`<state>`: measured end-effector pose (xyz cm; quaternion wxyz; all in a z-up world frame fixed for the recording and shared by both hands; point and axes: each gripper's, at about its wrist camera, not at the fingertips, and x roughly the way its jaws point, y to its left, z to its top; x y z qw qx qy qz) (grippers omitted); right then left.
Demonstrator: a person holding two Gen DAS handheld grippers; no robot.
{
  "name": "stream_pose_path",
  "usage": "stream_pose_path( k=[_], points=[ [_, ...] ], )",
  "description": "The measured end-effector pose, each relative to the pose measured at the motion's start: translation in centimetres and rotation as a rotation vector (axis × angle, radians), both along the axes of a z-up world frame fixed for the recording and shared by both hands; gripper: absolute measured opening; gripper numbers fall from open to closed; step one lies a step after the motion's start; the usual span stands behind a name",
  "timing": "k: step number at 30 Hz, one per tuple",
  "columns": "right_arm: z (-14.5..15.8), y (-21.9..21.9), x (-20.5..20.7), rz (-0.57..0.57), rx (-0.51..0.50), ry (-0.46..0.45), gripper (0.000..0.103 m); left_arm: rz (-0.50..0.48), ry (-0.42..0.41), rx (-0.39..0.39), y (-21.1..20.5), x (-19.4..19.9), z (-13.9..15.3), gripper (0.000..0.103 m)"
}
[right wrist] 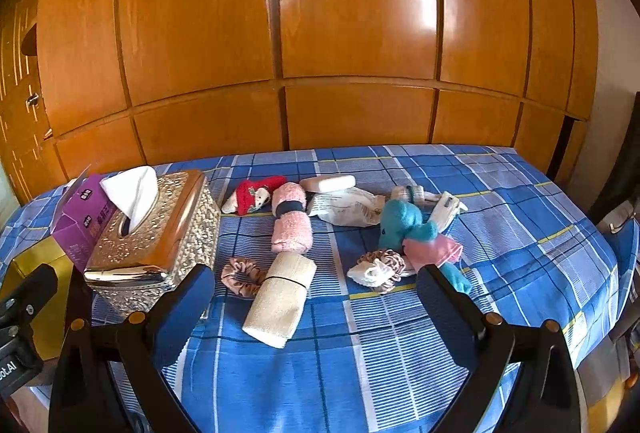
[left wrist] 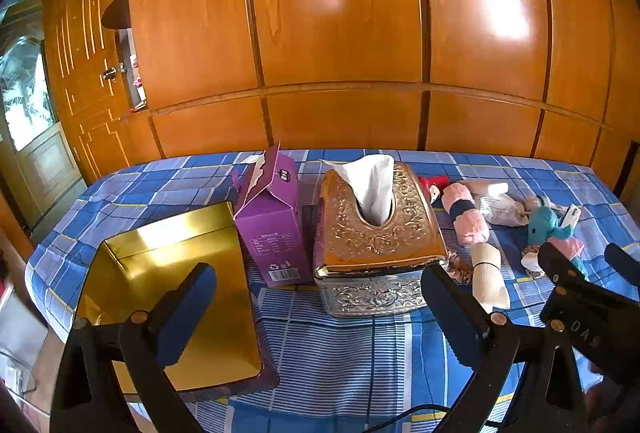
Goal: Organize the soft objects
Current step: 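Reach down and grasp the cream rolled cloth with the left tool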
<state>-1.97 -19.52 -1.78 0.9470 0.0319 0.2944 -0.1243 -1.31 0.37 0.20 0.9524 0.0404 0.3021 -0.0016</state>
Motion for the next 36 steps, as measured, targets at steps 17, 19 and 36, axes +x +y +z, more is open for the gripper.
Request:
stream_pose_path(
  k=[17,19,36],
  points=[
    [-1.7,-9.1,-1.6,-0.161,0.02,0.069,0.103,-0.357,0.13,-0.092,-4.9,2.2,0.4,0.103],
    [-1.8,-10.4,-2.0,-0.186,0.031,0.079,0.103,-0.426,0.147,-0.091,-6.7,2.9,0.5,0.102],
    [-3.0,-14.3,-2.7,-0.259,0.081,0.107,0.103,-0.586,0.349,0.261,-19.8,7.1,-9.5,0.06]
  ],
)
